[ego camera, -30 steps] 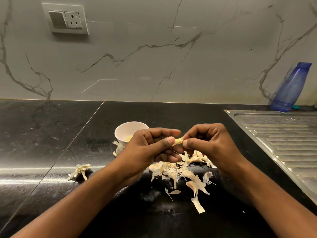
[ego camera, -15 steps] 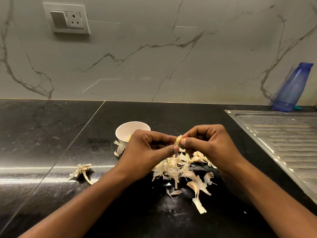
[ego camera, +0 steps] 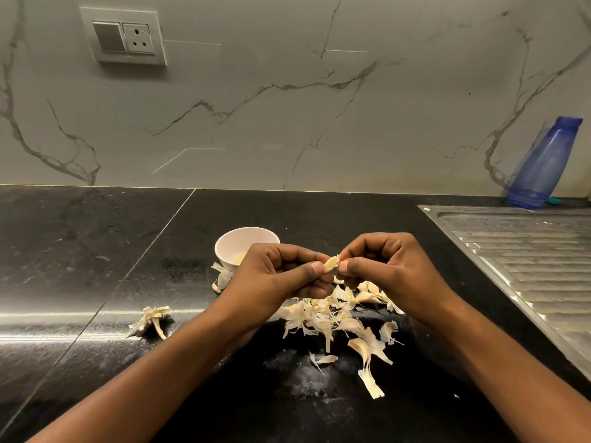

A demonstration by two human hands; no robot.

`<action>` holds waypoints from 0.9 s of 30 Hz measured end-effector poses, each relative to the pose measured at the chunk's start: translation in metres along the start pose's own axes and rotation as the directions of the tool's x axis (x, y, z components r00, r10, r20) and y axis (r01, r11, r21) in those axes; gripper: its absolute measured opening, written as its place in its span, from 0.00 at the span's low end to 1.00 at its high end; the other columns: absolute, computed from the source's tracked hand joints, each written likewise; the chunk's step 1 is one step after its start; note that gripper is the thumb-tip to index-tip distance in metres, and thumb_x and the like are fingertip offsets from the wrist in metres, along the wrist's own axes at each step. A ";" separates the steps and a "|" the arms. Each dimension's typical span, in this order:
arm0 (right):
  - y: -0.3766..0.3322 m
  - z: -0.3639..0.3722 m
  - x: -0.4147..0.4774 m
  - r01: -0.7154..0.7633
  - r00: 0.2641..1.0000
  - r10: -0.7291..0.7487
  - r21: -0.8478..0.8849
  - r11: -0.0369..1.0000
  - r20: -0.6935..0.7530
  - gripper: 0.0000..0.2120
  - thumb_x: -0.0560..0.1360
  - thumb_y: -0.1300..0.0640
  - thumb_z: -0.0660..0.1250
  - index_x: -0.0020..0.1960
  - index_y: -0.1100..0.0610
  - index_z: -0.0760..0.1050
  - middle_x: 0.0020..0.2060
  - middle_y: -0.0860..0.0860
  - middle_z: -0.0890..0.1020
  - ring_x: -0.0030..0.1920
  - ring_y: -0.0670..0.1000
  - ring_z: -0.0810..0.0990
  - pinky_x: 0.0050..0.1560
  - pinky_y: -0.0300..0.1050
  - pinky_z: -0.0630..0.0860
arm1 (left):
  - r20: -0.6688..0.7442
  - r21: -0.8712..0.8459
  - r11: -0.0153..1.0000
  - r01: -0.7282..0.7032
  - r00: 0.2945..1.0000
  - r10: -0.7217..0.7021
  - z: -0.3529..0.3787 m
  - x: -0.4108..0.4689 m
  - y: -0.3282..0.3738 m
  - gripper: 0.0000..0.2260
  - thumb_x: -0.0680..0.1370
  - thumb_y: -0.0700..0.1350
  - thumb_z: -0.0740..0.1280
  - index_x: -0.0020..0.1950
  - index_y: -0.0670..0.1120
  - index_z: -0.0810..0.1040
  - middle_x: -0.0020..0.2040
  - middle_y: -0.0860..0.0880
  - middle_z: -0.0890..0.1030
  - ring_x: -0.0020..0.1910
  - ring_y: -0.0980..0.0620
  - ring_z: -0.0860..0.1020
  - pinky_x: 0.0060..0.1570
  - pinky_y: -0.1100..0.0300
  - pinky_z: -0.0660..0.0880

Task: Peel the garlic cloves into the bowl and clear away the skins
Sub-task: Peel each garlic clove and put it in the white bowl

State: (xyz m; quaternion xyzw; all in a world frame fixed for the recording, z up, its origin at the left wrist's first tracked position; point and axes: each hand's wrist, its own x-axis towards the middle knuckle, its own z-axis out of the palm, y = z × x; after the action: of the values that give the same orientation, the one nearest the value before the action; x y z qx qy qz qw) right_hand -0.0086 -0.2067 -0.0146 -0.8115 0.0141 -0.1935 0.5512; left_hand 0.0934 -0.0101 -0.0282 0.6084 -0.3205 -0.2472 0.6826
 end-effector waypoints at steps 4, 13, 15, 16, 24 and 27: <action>0.000 0.001 0.000 -0.015 1.000 0.015 0.008 1.000 0.002 0.04 0.77 0.66 0.74 0.46 0.59 0.86 0.39 0.57 0.87 0.39 0.55 0.85 0.43 0.46 0.84 | 0.024 -0.034 0.998 0.052 0.998 -0.052 -0.001 0.000 0.002 0.10 0.78 0.38 0.72 0.59 0.38 0.85 0.49 0.37 0.87 0.47 0.43 0.87 0.48 0.57 0.84; -0.004 0.002 -0.002 -0.026 0.998 0.020 0.094 0.995 0.054 0.04 0.77 0.68 0.73 0.45 0.62 0.85 0.38 0.58 0.85 0.38 0.54 0.83 0.42 0.44 0.82 | 0.037 -0.190 0.975 0.119 0.993 -0.114 0.000 0.000 0.006 0.13 0.74 0.37 0.73 0.56 0.34 0.85 0.48 0.34 0.86 0.42 0.46 0.85 0.42 0.62 0.83; -0.004 0.002 -0.002 -0.034 0.997 0.024 0.132 0.991 0.076 0.03 0.76 0.67 0.74 0.44 0.62 0.85 0.37 0.58 0.85 0.37 0.53 0.82 0.41 0.44 0.80 | 0.043 -0.250 0.956 0.150 0.989 -0.144 0.001 0.000 0.007 0.13 0.72 0.37 0.73 0.54 0.33 0.86 0.47 0.34 0.85 0.40 0.46 0.85 0.40 0.62 0.83; -0.004 0.002 -0.002 -0.036 0.996 0.023 0.147 0.988 0.089 0.02 0.75 0.65 0.74 0.44 0.61 0.85 0.37 0.59 0.84 0.37 0.53 0.82 0.41 0.43 0.80 | 0.042 -0.276 0.948 0.159 0.987 -0.154 0.001 0.000 0.007 0.12 0.72 0.37 0.73 0.53 0.33 0.86 0.47 0.33 0.85 0.39 0.46 0.85 0.39 0.62 0.83; -0.001 0.000 0.000 -0.046 0.995 0.035 0.125 0.991 0.089 0.05 0.70 0.63 0.66 0.37 0.59 0.81 0.31 0.54 0.80 0.33 0.50 0.77 0.35 0.40 0.76 | -0.025 -0.347 0.929 0.127 0.989 -0.144 -0.007 0.003 0.011 0.10 0.71 0.35 0.72 0.50 0.33 0.87 0.44 0.35 0.85 0.36 0.48 0.84 0.39 0.63 0.83; -0.001 -0.003 0.001 -0.020 0.998 0.017 0.065 0.998 0.056 0.05 0.71 0.61 0.68 0.39 0.59 0.81 0.32 0.55 0.81 0.33 0.50 0.77 0.34 0.37 0.75 | -0.040 -0.372 0.924 0.093 0.992 -0.116 -0.013 0.004 0.014 0.07 0.74 0.35 0.72 0.49 0.35 0.87 0.42 0.37 0.85 0.36 0.49 0.84 0.38 0.64 0.83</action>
State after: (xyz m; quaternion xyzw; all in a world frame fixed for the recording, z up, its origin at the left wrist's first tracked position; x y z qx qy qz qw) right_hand -0.0092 -0.2087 -0.0124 -0.7978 -0.0001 -0.1661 0.5796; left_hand 0.1048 -0.0025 -0.0146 0.4928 -0.2141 -0.3203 0.7802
